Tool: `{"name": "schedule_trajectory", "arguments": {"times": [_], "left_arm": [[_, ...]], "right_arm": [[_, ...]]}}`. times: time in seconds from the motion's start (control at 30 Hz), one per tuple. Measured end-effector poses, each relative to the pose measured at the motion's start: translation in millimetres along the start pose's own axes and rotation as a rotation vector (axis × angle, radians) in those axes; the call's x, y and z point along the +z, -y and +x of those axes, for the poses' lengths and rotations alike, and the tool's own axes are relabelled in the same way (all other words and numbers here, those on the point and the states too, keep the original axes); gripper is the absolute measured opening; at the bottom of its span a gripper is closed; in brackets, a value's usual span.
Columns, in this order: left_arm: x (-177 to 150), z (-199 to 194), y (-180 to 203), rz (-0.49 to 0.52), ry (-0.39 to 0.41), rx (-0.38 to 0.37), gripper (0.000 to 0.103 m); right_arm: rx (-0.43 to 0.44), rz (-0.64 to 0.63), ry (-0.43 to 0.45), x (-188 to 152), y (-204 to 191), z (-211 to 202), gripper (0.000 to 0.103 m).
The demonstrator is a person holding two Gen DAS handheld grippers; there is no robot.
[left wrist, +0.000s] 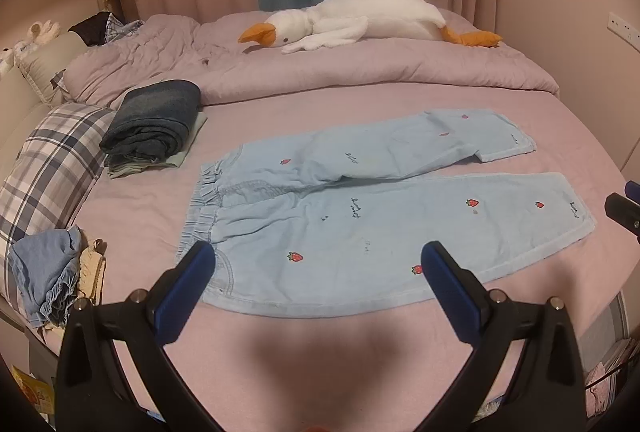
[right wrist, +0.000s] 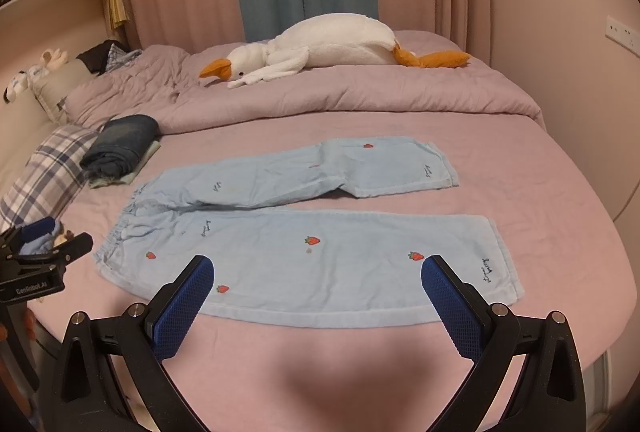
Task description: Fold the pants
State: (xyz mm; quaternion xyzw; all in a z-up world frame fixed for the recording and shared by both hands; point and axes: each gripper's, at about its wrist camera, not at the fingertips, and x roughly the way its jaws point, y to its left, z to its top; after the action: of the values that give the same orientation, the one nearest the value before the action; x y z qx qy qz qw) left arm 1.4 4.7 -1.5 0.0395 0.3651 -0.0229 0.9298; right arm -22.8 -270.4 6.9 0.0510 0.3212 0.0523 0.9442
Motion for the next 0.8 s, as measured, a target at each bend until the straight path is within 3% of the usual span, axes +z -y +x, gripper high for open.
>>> {"name": "schedule_trajectory", "arguments": {"times": [0.5,0.6,0.67,0.8], "left_arm": [[-0.7,5.9,-1.1,0.015,-0.018,0.005,0.103],[-5.4,24.8,-18.5,-0.082,-0.072,-0.067,0.103],[-15.1,46.9,-39.8,-0.201,-0.136,-0.068,0.103],[-42.7,83.0,-76.2,-0.4,-0.221,-0.163,0.103]], "right_arm": [[0.005,-0.003,-0.006,-2.0,-0.2,1.3,0.103],[0.02,-0.024,-0.032,-6.7,-3.5,11.3,0.103],[0.053,-0.044,-0.07,-13.4,-10.8,23.0,0.103],[0.09,-0.133,-0.109,-30.8,-33.1,46.0,0.103]]}}
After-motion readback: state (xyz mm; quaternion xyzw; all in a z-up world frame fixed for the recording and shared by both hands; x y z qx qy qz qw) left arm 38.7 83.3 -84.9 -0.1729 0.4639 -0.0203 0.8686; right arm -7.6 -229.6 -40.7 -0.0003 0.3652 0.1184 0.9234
